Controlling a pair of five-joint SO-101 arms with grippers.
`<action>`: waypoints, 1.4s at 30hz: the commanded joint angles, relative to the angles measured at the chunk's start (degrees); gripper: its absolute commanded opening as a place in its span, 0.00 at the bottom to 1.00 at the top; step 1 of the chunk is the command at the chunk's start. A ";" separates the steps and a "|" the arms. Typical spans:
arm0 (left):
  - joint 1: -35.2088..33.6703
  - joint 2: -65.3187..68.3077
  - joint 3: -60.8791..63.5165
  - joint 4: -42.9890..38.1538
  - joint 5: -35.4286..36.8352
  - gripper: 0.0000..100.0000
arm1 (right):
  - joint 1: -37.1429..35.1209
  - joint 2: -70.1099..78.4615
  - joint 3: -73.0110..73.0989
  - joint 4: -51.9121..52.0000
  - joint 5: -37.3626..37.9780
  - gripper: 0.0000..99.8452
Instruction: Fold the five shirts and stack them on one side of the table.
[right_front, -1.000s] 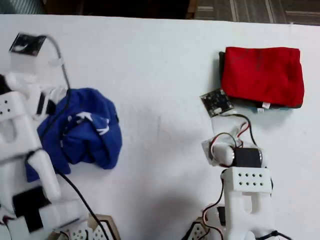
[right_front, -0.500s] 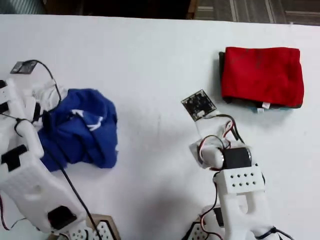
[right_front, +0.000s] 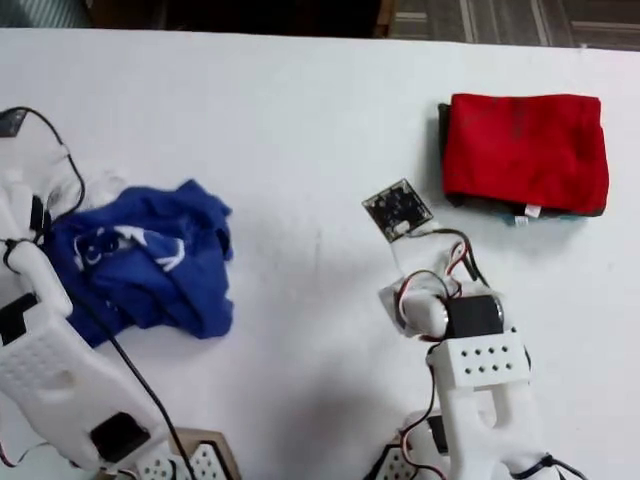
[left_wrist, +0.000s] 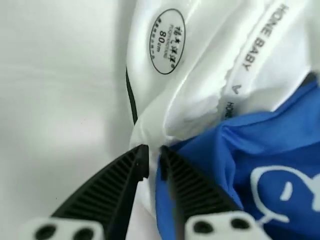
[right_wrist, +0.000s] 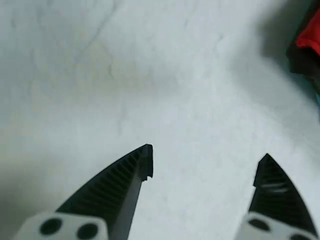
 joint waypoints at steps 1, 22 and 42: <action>2.81 -0.88 -4.70 5.89 -0.09 0.18 | -0.40 -1.10 -0.35 -0.84 -0.62 0.32; 9.32 6.86 -21.32 5.19 9.93 0.21 | -0.04 -1.10 -0.35 -0.66 -0.62 0.32; -3.08 24.35 -39.96 7.03 9.93 0.03 | -0.31 -1.10 -0.26 -0.75 -0.62 0.32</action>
